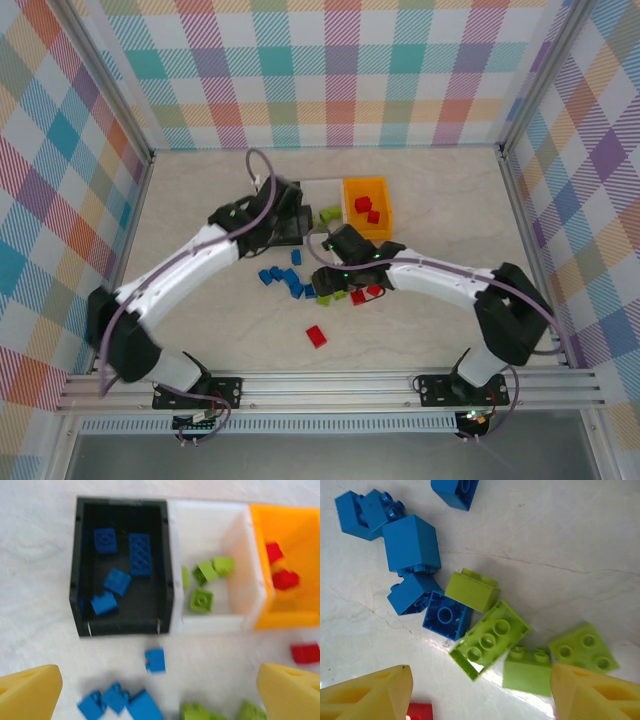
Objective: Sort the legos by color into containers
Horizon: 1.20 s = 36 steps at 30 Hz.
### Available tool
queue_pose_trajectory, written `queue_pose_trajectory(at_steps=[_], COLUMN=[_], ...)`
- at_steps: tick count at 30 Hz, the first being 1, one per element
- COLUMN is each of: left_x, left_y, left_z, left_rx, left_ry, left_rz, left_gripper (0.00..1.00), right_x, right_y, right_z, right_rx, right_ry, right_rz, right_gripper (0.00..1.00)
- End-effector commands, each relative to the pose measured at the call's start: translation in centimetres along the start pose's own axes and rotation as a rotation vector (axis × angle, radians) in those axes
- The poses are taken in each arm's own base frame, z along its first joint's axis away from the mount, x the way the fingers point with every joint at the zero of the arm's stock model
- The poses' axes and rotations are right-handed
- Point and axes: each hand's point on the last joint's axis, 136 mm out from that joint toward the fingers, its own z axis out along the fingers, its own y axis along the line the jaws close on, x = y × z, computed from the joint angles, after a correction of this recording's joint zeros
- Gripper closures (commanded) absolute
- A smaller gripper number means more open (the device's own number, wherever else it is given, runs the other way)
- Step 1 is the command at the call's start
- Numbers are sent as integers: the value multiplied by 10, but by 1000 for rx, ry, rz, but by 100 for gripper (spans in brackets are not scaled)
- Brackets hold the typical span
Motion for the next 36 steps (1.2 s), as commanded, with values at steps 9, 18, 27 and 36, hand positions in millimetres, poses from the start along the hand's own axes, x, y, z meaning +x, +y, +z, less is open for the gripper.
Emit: queue_pose_trajectory(at_steps=[9,18,27,36], left_x=[100,116,116,113], left_y=[69,87,89,87], left_z=[-21,-22,-18,-20], left_rx=[-9,-39,-59,-56], left_ry=[58,57,57,53], left_rz=[-161,-150,-137,-137], left_gripper=[0,0,0,0], right_x=[-34,-29,-18,-27], right_y=[5,6,13,11], right_z=[44,65,66,54], right_rx=[138,164,161,172], right_ry=[-53,-13,9,-41], right_rz=[92,80,70,65], right_gripper=[35,40,51,64])
